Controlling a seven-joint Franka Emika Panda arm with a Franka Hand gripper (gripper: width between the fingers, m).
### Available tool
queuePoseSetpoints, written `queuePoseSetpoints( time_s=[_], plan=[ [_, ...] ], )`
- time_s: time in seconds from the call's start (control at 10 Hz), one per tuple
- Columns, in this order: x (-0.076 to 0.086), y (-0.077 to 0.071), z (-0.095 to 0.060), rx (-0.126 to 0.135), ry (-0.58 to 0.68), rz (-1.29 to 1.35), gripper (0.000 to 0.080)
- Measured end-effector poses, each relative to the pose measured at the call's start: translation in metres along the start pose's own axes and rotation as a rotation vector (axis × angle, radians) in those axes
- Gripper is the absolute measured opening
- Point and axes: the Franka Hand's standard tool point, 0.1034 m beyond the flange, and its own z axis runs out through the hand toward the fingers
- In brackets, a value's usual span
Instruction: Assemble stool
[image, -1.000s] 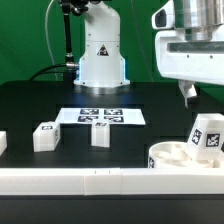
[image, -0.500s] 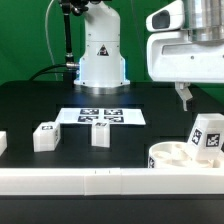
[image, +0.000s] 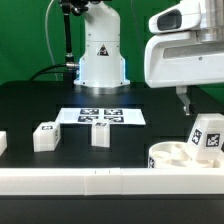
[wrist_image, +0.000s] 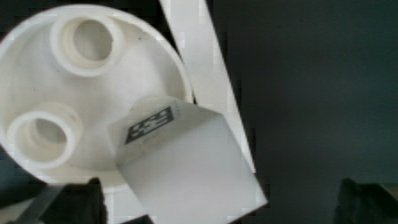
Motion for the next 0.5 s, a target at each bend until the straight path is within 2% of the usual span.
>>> queuePoseSetpoints(
  time_s=[0.5],
  plan=[
    [-0.0003, 0.0012, 0.0011, -0.010, -0.003, -0.527, 0.0649]
  ],
)
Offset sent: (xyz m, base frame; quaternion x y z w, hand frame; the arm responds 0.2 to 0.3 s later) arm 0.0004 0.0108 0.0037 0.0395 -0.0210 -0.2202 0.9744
